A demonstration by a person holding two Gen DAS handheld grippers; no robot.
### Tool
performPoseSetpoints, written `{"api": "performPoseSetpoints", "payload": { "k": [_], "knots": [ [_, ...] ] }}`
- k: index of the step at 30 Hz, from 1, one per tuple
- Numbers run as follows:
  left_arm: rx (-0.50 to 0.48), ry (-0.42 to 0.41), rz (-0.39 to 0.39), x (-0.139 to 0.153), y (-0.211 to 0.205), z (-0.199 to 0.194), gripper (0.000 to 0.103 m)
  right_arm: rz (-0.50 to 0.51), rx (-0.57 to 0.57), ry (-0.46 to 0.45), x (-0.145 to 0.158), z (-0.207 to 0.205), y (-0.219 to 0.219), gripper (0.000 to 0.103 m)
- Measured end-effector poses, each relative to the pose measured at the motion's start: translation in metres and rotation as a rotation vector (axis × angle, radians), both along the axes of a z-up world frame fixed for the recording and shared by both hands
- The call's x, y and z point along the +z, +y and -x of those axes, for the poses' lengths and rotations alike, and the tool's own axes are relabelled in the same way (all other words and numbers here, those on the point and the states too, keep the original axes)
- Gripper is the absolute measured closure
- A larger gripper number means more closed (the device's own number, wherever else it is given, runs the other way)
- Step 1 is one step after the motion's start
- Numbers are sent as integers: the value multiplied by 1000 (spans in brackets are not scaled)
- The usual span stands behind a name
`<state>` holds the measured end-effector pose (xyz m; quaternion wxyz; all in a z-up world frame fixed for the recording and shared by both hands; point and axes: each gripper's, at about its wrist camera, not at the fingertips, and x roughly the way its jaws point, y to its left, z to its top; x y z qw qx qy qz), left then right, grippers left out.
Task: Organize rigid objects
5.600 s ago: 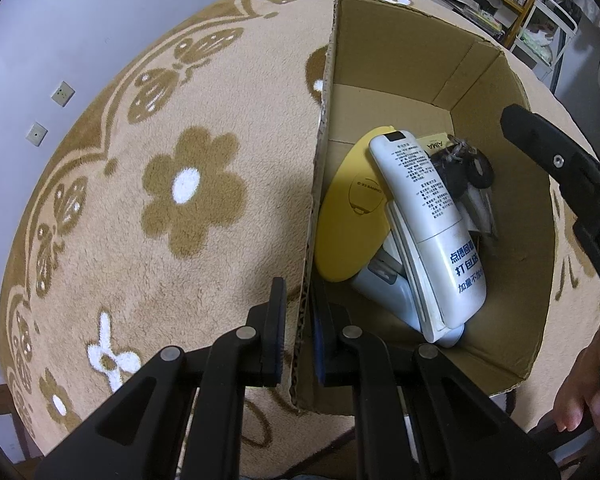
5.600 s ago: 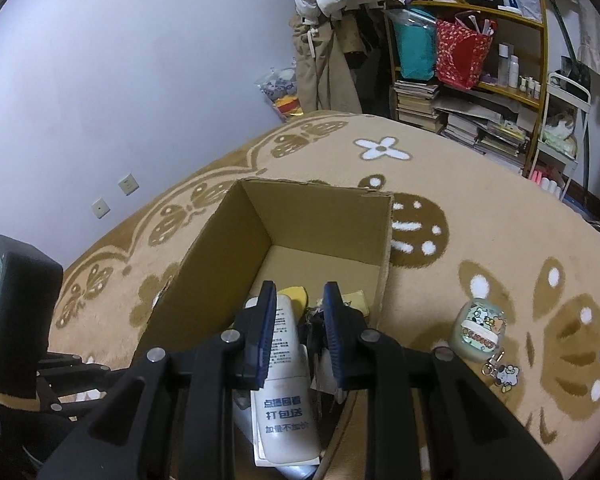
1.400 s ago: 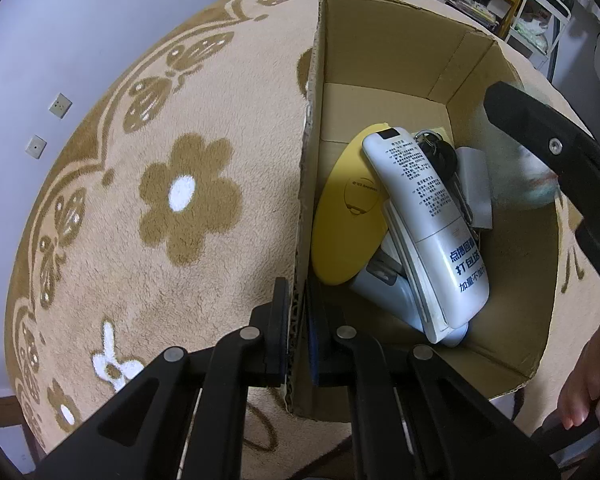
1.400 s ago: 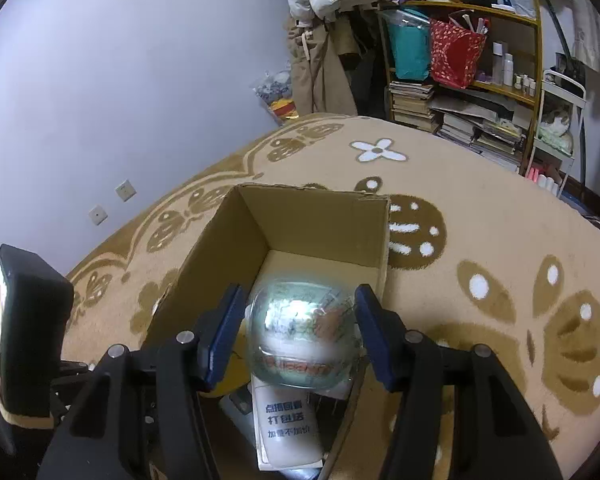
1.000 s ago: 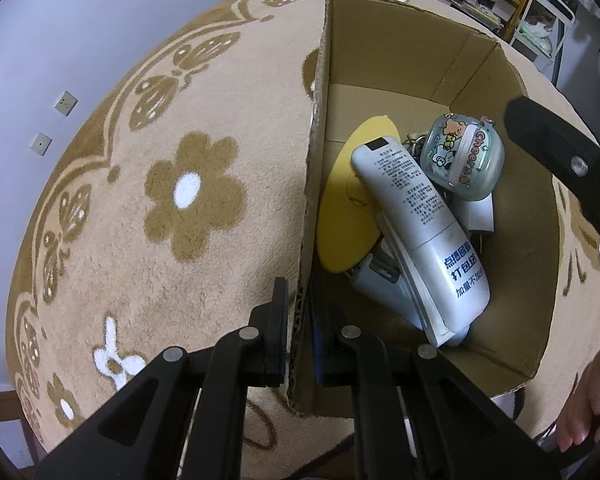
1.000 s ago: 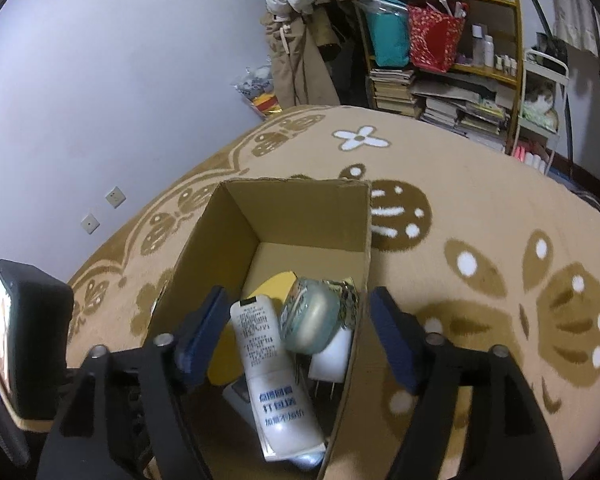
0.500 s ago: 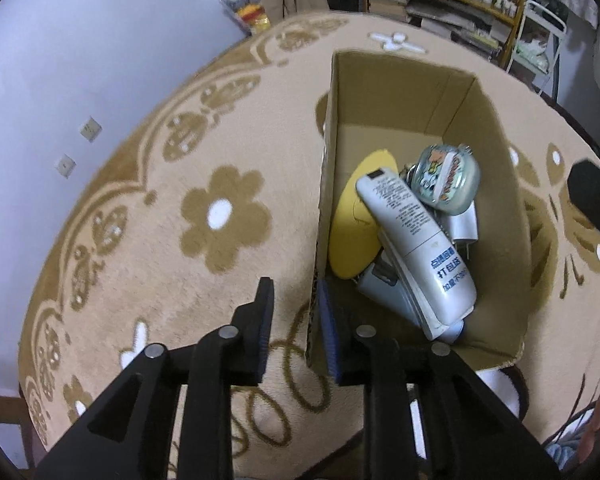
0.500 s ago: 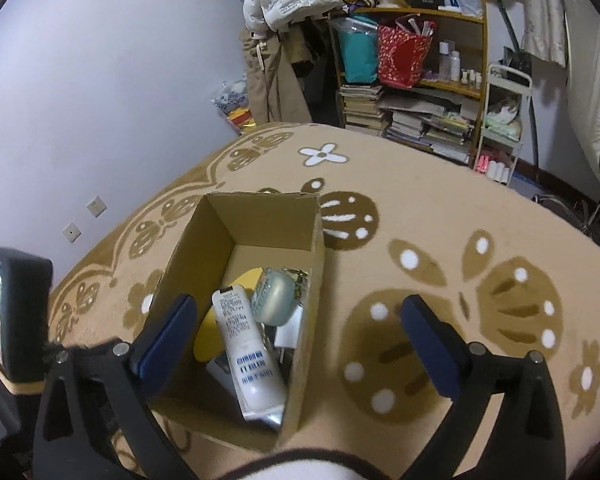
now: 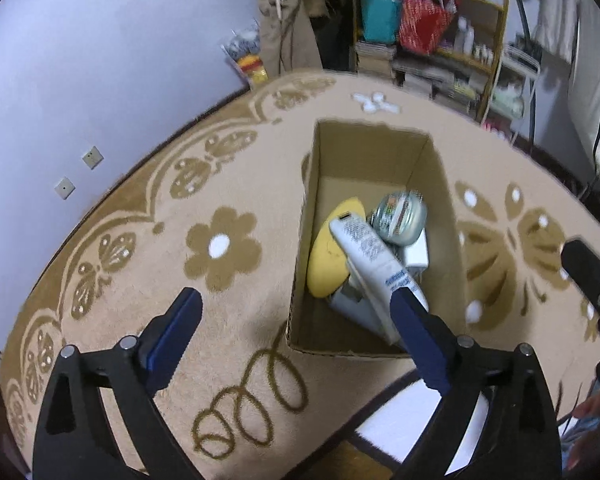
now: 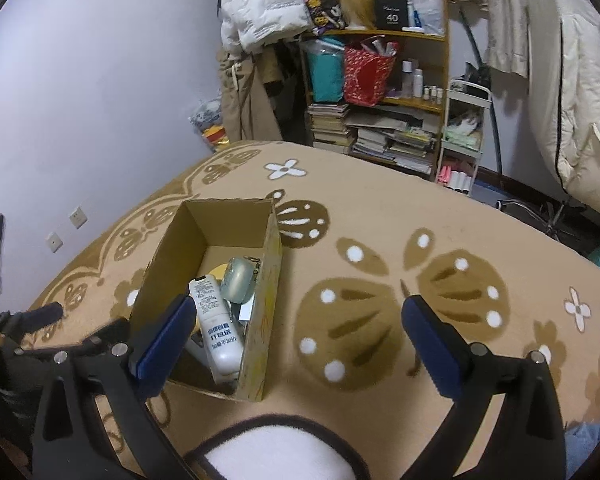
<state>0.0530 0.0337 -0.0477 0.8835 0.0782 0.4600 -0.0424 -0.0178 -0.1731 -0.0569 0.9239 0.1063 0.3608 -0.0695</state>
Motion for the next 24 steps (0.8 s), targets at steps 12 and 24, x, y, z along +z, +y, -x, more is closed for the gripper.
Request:
{"api": "performPoseSetpoints", "payload": {
  "k": [12,24],
  "knots": [
    [-64,-143,63,42,2,49,1,-5,-6,-83,26,54,-3,0],
    [-36,-251,86,58,15,86,1,-13,-27,-175,33,98,-5,0]
  ]
}}
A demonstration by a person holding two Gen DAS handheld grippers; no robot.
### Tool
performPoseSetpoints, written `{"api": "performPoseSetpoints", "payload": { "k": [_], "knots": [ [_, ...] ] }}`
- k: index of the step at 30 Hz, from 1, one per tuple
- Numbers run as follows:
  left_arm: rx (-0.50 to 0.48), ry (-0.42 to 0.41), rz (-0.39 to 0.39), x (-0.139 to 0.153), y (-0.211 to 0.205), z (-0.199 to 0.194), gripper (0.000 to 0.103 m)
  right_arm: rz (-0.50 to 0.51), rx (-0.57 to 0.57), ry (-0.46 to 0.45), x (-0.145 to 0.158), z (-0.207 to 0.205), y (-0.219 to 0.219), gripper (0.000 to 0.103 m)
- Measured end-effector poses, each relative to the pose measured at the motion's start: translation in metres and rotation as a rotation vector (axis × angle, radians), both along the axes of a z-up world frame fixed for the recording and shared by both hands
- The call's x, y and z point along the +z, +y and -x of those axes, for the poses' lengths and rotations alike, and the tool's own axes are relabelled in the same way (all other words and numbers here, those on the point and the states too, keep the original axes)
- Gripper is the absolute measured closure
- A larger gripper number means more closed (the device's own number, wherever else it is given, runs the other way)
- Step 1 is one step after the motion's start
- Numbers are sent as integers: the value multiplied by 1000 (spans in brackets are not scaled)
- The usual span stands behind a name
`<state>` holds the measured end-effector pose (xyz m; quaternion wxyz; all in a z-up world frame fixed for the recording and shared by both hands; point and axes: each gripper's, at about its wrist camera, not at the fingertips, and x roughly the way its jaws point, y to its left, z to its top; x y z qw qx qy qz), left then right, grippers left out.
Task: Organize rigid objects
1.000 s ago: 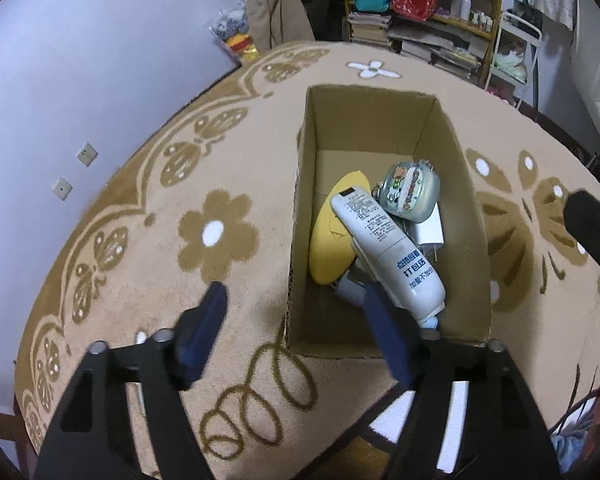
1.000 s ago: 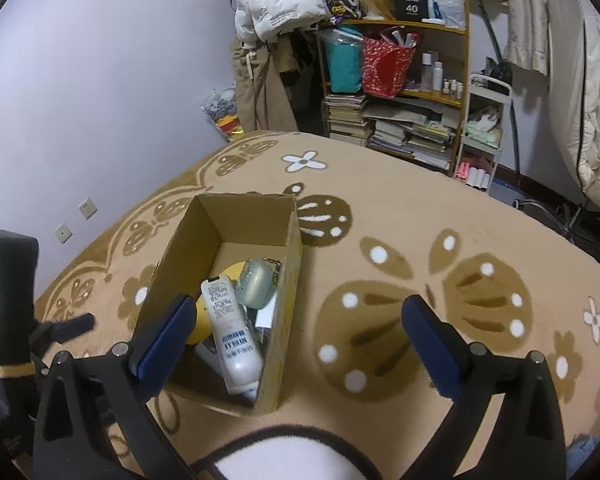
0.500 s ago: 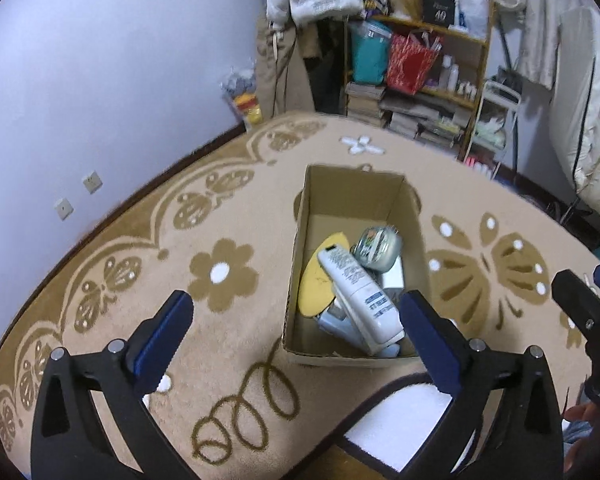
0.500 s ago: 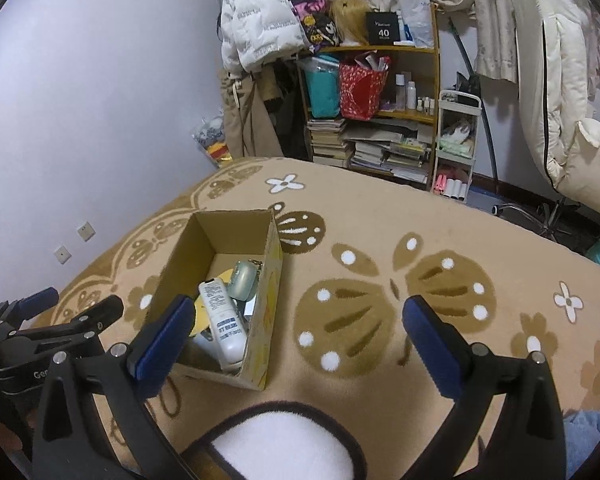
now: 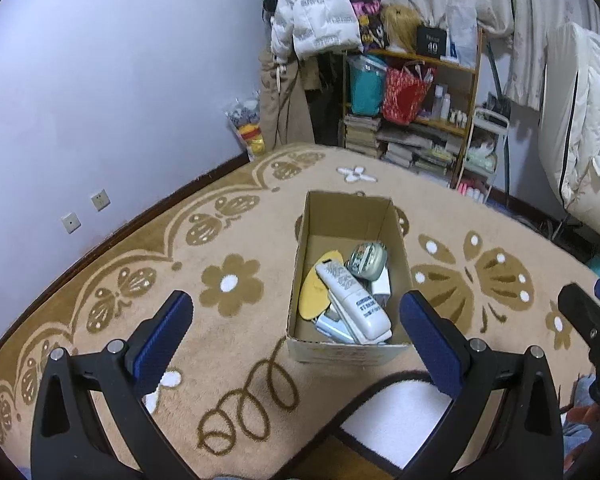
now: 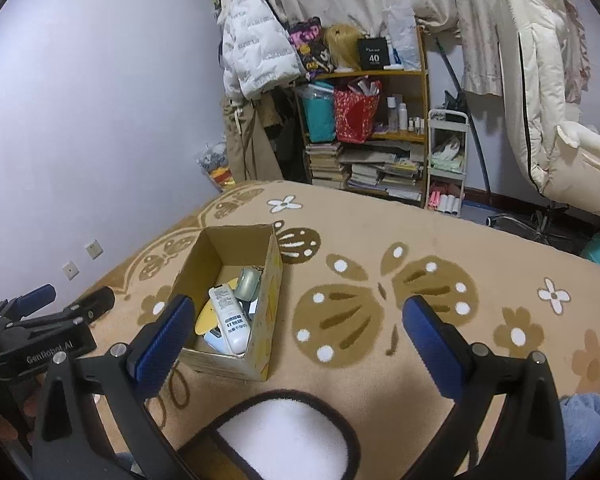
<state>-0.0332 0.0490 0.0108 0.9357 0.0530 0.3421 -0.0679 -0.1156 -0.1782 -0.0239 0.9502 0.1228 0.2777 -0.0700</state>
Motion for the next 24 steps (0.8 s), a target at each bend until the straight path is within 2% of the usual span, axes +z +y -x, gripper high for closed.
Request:
{"api": "performPoseSetpoints", "payload": {
  "k": [10,13,17,24],
  "knots": [
    [13,-78,1,-1,-2,14,1,4,-7,-35,-16,14,0,0],
    [18,-64,8,-4,-2,12,1,-4,-63,-30,-22,14,-2,0],
    [17,-56,12,-8,-4,10,1,14,-69,-36,-22,14,-1,0],
    [7,-48,-9,-9,-9,12,1,-12,-102,-40,-27,13,-12,0]
  ]
}}
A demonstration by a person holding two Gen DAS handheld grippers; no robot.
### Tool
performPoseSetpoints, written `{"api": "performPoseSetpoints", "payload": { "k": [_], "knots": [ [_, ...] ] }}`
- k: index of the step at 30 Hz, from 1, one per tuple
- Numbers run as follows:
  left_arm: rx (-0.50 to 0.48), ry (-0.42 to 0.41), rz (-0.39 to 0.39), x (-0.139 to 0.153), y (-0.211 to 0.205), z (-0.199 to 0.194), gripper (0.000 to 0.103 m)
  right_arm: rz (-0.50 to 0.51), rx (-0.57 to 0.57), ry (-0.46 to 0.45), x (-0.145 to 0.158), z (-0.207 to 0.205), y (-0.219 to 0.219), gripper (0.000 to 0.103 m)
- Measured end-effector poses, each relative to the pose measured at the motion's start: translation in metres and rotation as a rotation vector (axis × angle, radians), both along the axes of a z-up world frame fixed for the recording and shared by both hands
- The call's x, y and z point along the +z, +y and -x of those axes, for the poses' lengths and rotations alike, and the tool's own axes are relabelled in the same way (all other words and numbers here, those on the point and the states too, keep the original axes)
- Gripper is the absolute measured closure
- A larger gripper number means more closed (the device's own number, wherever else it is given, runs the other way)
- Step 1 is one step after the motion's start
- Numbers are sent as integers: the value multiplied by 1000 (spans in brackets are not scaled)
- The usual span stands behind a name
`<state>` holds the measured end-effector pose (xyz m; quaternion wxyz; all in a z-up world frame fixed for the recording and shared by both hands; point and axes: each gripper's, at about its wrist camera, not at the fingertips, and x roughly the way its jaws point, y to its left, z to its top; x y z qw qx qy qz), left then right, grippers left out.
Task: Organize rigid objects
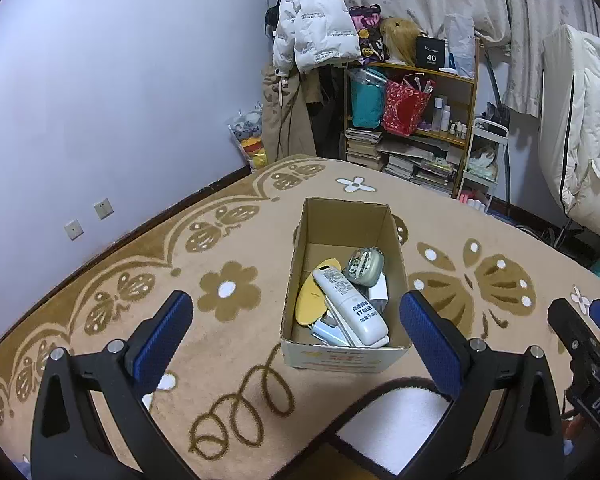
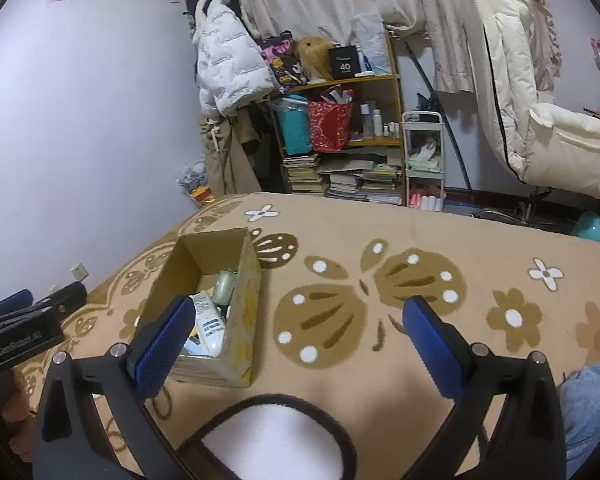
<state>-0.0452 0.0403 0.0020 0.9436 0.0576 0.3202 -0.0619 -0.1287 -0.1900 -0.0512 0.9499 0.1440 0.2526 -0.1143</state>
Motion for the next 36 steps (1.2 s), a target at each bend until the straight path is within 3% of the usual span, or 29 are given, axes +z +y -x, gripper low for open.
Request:
{"api": "performPoseSetpoints", "payload": {
  "k": [36],
  "knots": [
    [-22,-19,-92,3,-11,5,1,-1,-33,20,-9,-2,-7,0]
  ]
}}
